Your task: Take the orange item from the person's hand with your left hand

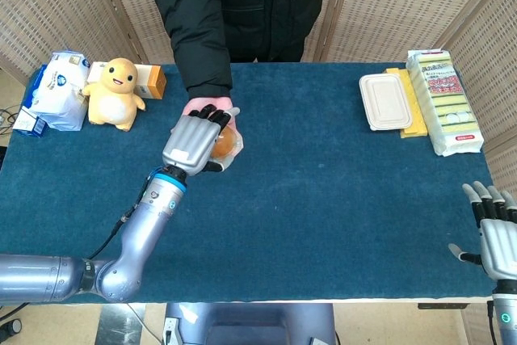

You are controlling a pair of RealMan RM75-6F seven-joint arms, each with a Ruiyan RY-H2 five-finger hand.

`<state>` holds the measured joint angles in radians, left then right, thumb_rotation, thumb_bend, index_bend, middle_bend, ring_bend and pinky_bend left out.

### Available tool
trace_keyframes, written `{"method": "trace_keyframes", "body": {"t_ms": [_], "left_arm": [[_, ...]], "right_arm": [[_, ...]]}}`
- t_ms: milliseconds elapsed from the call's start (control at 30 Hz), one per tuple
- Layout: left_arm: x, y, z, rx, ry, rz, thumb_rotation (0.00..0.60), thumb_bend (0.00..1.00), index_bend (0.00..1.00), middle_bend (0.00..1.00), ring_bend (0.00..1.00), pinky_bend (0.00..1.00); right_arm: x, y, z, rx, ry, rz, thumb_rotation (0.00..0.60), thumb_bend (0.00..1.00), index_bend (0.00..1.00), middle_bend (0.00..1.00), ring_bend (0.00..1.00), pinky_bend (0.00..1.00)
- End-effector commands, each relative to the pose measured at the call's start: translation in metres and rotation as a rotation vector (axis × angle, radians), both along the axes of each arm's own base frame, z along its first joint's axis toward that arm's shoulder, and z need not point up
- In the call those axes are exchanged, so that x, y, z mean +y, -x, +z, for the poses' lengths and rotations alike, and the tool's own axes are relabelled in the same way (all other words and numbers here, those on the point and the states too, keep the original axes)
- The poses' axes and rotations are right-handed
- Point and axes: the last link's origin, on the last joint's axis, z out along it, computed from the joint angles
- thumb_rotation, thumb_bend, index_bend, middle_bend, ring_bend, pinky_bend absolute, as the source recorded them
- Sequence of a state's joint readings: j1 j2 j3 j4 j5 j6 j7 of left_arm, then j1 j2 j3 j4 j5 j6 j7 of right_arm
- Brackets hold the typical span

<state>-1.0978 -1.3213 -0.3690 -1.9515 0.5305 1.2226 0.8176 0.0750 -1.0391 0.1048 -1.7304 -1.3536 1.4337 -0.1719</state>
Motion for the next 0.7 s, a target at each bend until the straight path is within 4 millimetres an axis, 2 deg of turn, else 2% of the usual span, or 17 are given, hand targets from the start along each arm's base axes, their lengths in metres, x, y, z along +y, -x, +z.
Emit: {"method": "trace_keyframes", "body": {"t_ms": [33, 200, 300, 700], "left_arm": [[0.0016, 0.0003, -0.0004, -0.002, -0.013, -0.002, 0.6, 0.27, 0.22, 0.34, 0.24, 0.35], [0.0035, 0.0037, -0.0005, 0.011, -0.045, 0.012, 0.6, 0.29, 0.4, 0.49, 0.37, 0.48], [0.0037, 0.0036, 0.0002, 0.009, -0.065, 0.007, 0.6, 0.3, 0.45, 0.54, 0.42, 0.52], [-0.0006, 0.0004, 0.0076, -0.014, -0.118, -0.035, 0.6, 0.32, 0.53, 0.6, 0.48, 0.57]], "right_arm": [[-0.0001, 0.0003, -0.0002, 0.0, 0.0, -0.002, 0.6, 0.0, 0.08, 0.04, 0.0, 0.0], [-0.001, 0.0012, -0.001, 0.0, -0.005, -0.006, 0.6, 0.0, 0.08, 0.04, 0.0, 0.0], [-0.0017, 0.0006, -0.001, 0.0, -0.004, -0.007, 0.6, 0.0, 0.08, 0.04, 0.0, 0.0], [-0.0005, 0.0018, -0.0005, -0.001, -0.004, -0.015, 0.6, 0.0, 0.08, 0.04, 0.0, 0.0]]}}
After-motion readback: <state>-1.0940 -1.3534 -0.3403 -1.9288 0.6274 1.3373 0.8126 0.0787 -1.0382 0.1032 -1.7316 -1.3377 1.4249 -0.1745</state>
